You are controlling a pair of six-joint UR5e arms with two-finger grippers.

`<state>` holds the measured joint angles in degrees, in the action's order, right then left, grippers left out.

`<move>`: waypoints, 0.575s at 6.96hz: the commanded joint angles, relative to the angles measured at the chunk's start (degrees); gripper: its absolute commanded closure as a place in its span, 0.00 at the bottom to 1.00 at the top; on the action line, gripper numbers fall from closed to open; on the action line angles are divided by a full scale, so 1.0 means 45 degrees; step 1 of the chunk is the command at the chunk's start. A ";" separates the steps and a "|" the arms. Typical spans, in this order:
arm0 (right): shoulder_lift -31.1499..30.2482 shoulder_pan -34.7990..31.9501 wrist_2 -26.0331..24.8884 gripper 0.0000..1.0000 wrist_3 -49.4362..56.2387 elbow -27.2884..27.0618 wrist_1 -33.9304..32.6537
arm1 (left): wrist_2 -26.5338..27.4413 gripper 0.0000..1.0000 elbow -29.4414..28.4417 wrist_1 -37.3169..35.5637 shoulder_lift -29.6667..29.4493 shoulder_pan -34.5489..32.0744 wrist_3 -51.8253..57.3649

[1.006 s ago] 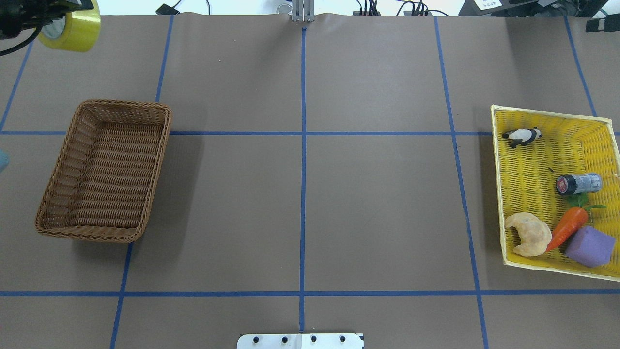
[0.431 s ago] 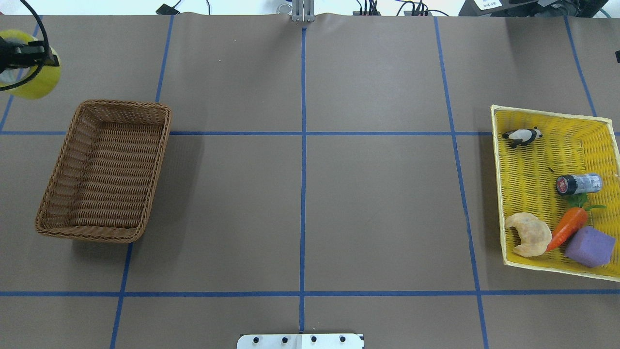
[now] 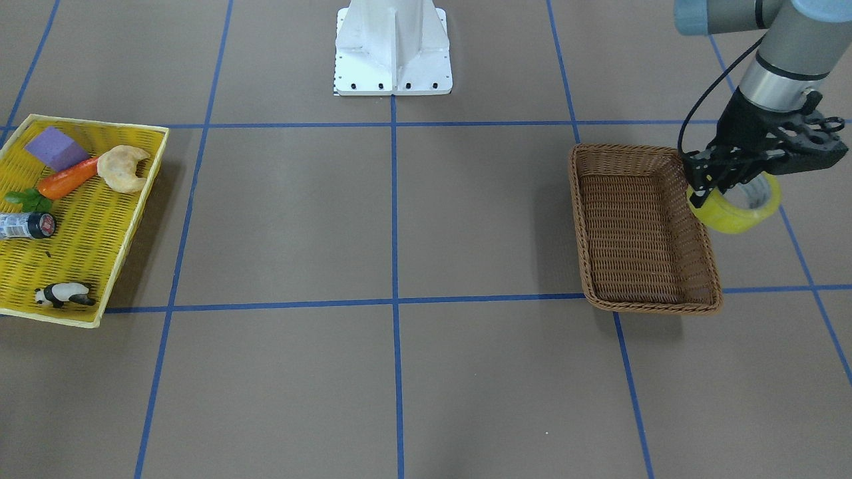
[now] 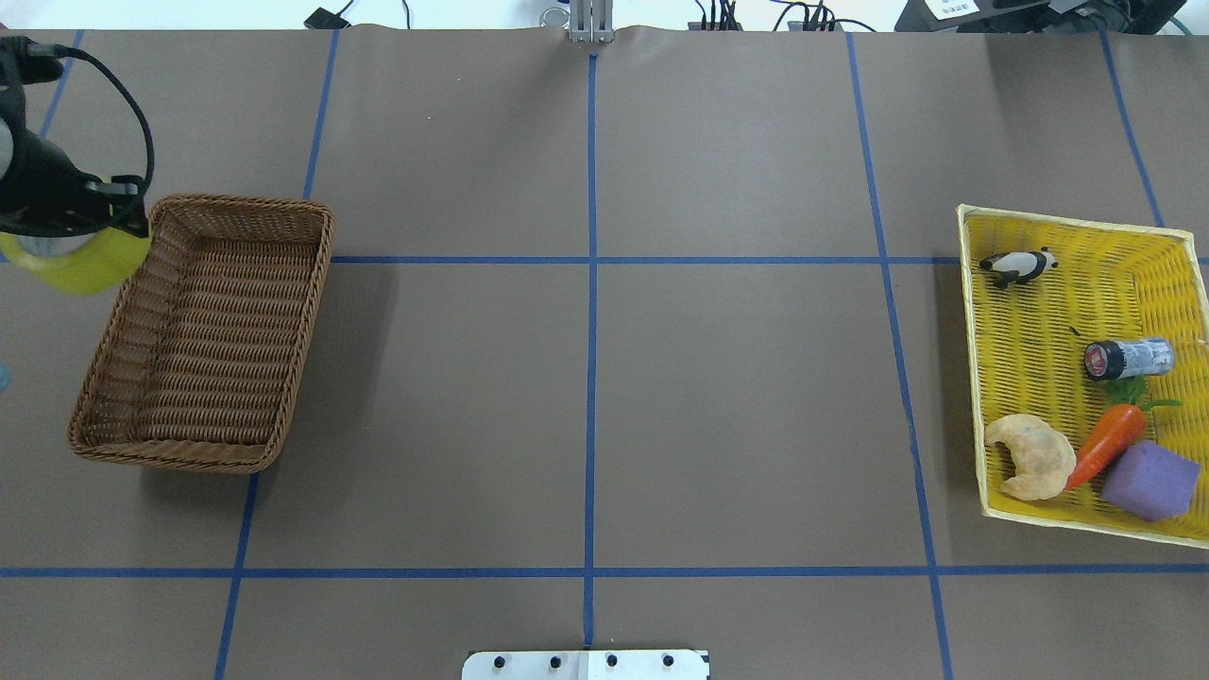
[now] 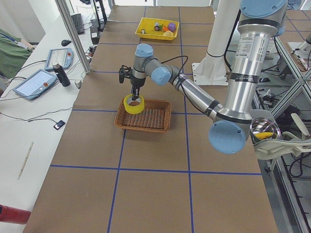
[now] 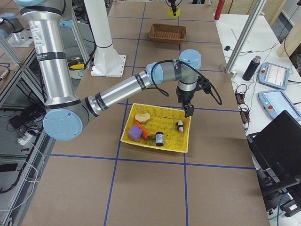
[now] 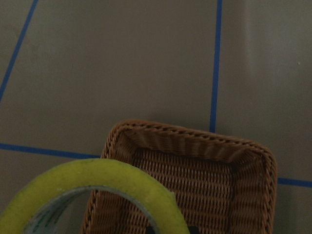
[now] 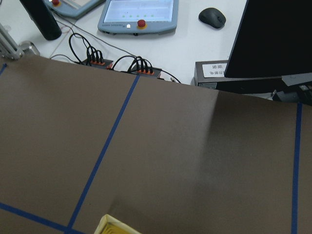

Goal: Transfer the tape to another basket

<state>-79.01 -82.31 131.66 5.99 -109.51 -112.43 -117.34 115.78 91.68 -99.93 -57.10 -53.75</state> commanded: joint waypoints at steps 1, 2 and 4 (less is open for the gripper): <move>-0.0484 0.0107 -0.0273 0.00 0.0388 -0.0040 -0.1481 | -0.0331 1.00 -0.0821 -0.0237 -0.0465 0.1432 -0.0455; -0.0625 0.0068 -0.0254 0.00 0.0369 0.0232 -0.1539 | -0.0291 1.00 -0.1271 -0.0159 -0.0681 0.1845 -0.0767; -0.1407 -0.0088 -0.0408 0.00 0.0834 0.0350 -0.0880 | -0.0271 1.00 -0.1975 -0.0120 -0.1033 0.1888 -0.0732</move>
<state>-83.91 -82.47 130.39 8.39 -108.55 -118.02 -118.61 108.87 91.05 -103.55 -49.00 -56.92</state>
